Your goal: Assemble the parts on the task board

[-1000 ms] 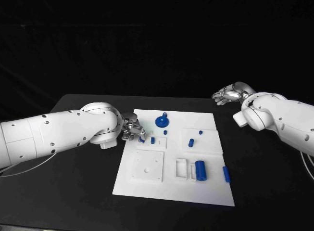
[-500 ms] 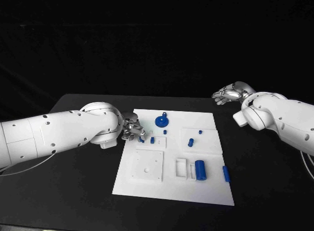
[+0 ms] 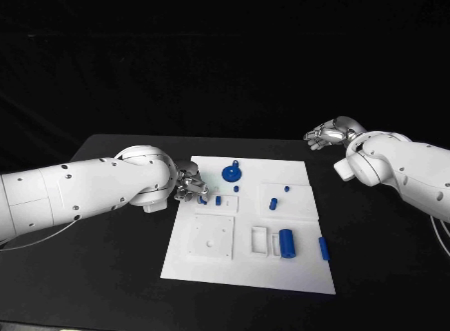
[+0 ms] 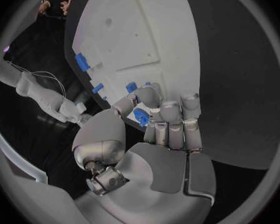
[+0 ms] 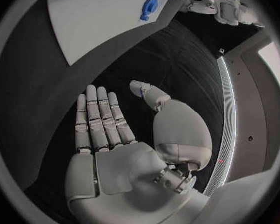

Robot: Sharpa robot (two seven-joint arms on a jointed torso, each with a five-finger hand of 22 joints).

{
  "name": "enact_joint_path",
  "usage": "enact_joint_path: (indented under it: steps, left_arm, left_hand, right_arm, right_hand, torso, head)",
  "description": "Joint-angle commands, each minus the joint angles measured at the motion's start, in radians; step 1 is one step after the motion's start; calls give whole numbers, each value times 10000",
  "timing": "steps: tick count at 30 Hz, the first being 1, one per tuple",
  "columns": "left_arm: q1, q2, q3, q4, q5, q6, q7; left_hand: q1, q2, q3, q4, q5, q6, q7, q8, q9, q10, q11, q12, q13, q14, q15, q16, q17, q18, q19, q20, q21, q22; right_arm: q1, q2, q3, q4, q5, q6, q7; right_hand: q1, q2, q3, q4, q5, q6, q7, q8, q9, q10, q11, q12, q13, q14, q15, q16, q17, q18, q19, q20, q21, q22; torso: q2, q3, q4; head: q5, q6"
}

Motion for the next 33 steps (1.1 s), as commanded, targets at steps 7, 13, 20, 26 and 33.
enact_joint_path:
  steps: [7,13,20,26,33]
  left_arm:
    - [-112,25,-98,71,-49,792,-233]
    - [-114,18,-111,113,-86,866,-209]
    - [-119,34,-120,163,-109,871,-194]
    - [-120,52,-121,179,-128,758,-169]
    - [-120,65,-119,82,-149,562,-167]
  left_hand:
    - [-4,-114,224,511,-170,1250,-574,64,-19,-80,-37,81,35,229,-301,67,39,32,63,-1034,75,112]
    - [-69,-121,136,697,-369,1309,-570,106,-43,-80,-23,115,49,240,-274,86,64,29,61,-1024,84,116]
    - [-108,-108,86,856,-618,1349,-571,127,-75,-71,-19,145,55,263,-251,103,84,46,70,-1031,105,123]
    - [-142,-123,59,918,-679,1364,-576,136,-89,-67,-24,167,63,271,-253,114,96,51,72,-1031,115,127]
    - [-206,-287,33,1286,-1639,1333,-581,148,-178,-112,-25,196,51,250,-273,88,121,90,45,-1033,126,125]
  right_arm:
    - [0,-12,4,34,-82,117,71]
    - [-9,-6,4,2,-73,149,75]
    - [-10,-6,4,6,-73,150,73]
    - [-11,-6,4,-5,-73,143,73]
    - [-13,-4,4,3,-73,149,74]
  right_hand:
    - [-74,8,-70,-5,57,-50,5,51,-12,-47,-5,35,-16,-47,-1,-40,-10,87,-37,51,-42,21]
    - [-76,11,-72,-4,58,-50,5,53,-13,-47,-5,37,-16,-47,-1,-39,-10,88,-36,52,-44,23]
    - [-86,22,-78,3,60,-48,4,58,-16,-44,-6,41,-16,-45,-2,-37,-11,89,-34,55,-46,27]
    - [-89,26,-81,4,61,-48,4,60,-18,-45,-6,43,-16,-46,-2,-37,-12,91,-33,55,-48,30]
    - [-91,28,-84,4,63,-49,4,62,-20,-45,-7,45,-16,-46,-2,-36,-13,93,-33,56,-50,33]
  torso:
    - [-6,4,4]
    - [-8,-2,9]
    - [1,2,-1]
    - [3,-8,-3]
    - [4,-4,-1]
  head:
    - [-5,5]
    - [-3,21]
    - [1,22]
    - [-4,27]
    - [-15,34]
